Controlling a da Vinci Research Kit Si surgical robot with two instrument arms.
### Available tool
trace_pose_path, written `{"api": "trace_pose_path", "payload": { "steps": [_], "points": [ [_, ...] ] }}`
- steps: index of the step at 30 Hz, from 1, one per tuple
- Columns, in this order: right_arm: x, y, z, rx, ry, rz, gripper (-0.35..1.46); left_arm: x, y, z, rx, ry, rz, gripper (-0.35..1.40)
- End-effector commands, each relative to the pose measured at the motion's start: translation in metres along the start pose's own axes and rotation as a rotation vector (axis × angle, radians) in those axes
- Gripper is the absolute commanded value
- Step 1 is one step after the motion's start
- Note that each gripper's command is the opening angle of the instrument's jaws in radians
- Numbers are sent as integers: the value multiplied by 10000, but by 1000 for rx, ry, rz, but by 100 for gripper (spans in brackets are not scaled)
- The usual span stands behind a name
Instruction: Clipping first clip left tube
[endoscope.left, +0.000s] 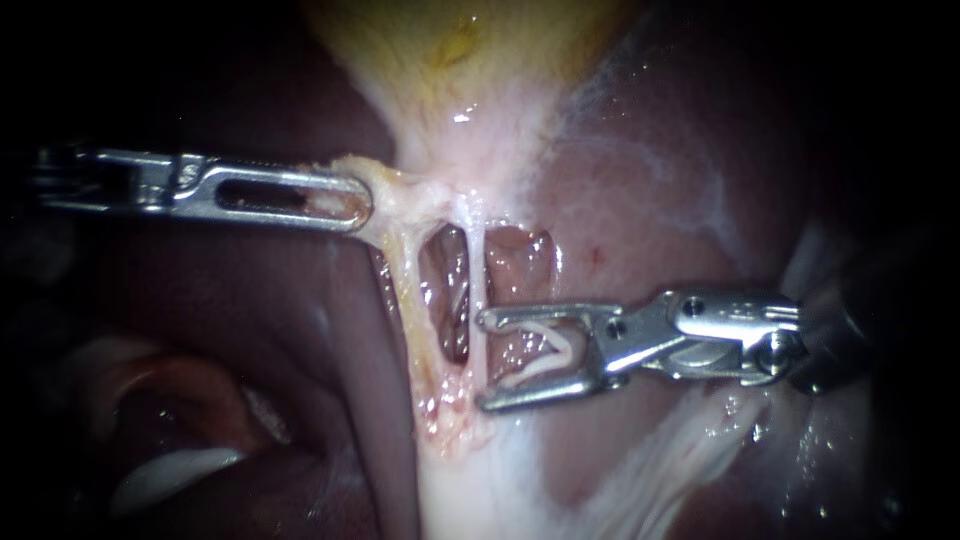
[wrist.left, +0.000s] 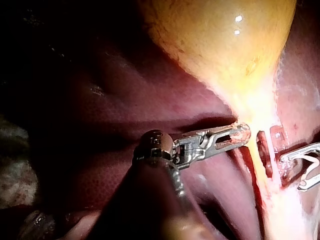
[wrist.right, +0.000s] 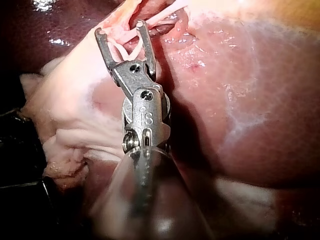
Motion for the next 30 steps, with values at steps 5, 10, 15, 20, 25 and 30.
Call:
{"api": "trace_pose_path", "payload": {
  "steps": [5, 10, 15, 20, 25, 30],
  "points": [
    [0, 0, -4, 1, 0, 1, 46, 0, 0, -1, 0, 1, 0, -35],
    [0, 0, -5, 2, 0, -5, 46, 0, 0, -1, 0, 1, 0, -35],
    [1, 0, -2, 1, 0, -5, 46, 0, -1, -1, 0, 0, 0, -35],
    [2, 2, 4, -2, 0, -5, 46, 0, -1, -1, 0, 0, 0, -35],
    [3, 5, 16, -8, 0, -5, 48, 0, -1, -1, 0, 0, -1, -35],
    [1, 9, 30, -15, -1, -7, 48, 0, -2, -1, 0, 0, -1, -35]
  ]
}}
